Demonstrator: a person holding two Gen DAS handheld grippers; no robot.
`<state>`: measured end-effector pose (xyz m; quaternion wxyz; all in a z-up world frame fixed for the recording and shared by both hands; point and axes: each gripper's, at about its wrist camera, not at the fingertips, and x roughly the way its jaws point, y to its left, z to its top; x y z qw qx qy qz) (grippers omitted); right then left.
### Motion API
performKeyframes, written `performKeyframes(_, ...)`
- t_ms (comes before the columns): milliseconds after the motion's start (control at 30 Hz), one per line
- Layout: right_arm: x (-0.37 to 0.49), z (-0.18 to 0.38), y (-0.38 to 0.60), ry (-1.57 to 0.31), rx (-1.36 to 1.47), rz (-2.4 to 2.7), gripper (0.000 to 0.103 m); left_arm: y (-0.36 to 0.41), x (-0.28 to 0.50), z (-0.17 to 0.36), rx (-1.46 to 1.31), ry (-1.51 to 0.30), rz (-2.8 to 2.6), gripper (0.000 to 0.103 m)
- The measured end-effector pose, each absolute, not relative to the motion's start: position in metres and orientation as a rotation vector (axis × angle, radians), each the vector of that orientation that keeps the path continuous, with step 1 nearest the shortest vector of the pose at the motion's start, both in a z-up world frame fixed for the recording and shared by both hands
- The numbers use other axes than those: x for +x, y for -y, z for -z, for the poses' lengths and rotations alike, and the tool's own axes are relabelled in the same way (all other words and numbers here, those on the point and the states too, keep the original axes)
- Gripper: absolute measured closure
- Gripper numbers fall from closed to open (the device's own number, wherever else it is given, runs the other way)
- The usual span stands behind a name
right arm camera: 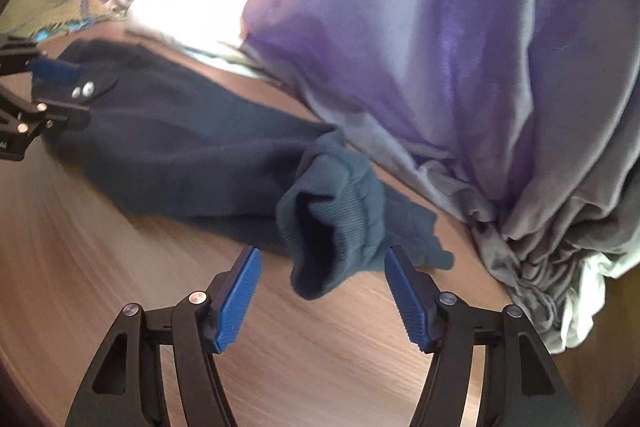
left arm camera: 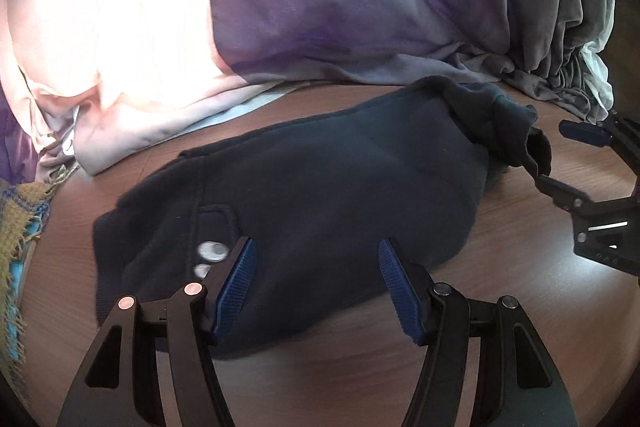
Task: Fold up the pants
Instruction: 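Grasp the ribbed cuff with the right tool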
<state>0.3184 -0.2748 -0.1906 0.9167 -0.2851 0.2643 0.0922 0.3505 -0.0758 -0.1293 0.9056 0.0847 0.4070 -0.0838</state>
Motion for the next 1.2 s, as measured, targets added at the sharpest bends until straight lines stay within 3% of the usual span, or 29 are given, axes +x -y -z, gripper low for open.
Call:
performKeyframes(267, 0.343, 0.209, 0.287, -0.564, -0.578, -0.231, 0.042, 0.086, 0.370, 0.143, 0.169, -0.863, 0.140, 0.040)
performKeyframes(300, 0.346, 0.209, 0.290, -0.568, -0.565, -0.241, 0.055, 0.086, 0.372, 0.143, 0.170, -0.863, 0.139, 0.040)
performKeyframes(333, 0.349, 0.207, 0.294, -0.580, -0.540, -0.259, 0.074, 0.087, 0.373, 0.143, 0.176, -0.860, 0.136, 0.040)
performKeyframes(367, 0.354, 0.204, 0.299, -0.604, -0.494, -0.286, 0.081, 0.089, 0.374, 0.142, 0.184, -0.858, 0.134, 0.040)
performKeyframes(400, 0.356, 0.200, 0.305, -0.617, -0.449, -0.301, 0.087, 0.090, 0.373, 0.141, 0.192, -0.854, 0.134, 0.040)
performKeyframes(500, 0.360, 0.176, 0.326, -0.596, -0.334, -0.297, 0.091, 0.102, 0.372, 0.137, 0.231, -0.832, 0.153, 0.040)
performKeyframes(767, 0.404, 0.121, 0.377, -0.559, -0.203, -0.139, 0.093, 0.149, 0.371, 0.128, 0.312, -0.757, 0.260, 0.040)
performKeyframes(1000, 0.449, 0.116, 0.407, -0.553, -0.188, -0.040, 0.096, 0.182, 0.373, 0.134, 0.364, -0.733, 0.316, 0.040)
performKeyframes(1067, 0.448, 0.119, 0.410, -0.560, -0.173, -0.046, 0.092, 0.187, 0.371, 0.137, 0.378, -0.731, 0.326, 0.040)
performKeyframes(1133, 0.442, 0.125, 0.410, -0.560, -0.151, -0.067, 0.068, 0.190, 0.370, 0.142, 0.391, -0.742, 0.329, 0.039)
performKeyframes(1200, 0.432, 0.133, 0.411, -0.554, -0.125, -0.084, 0.061, 0.191, 0.370, 0.148, 0.398, -0.751, 0.323, 0.039)
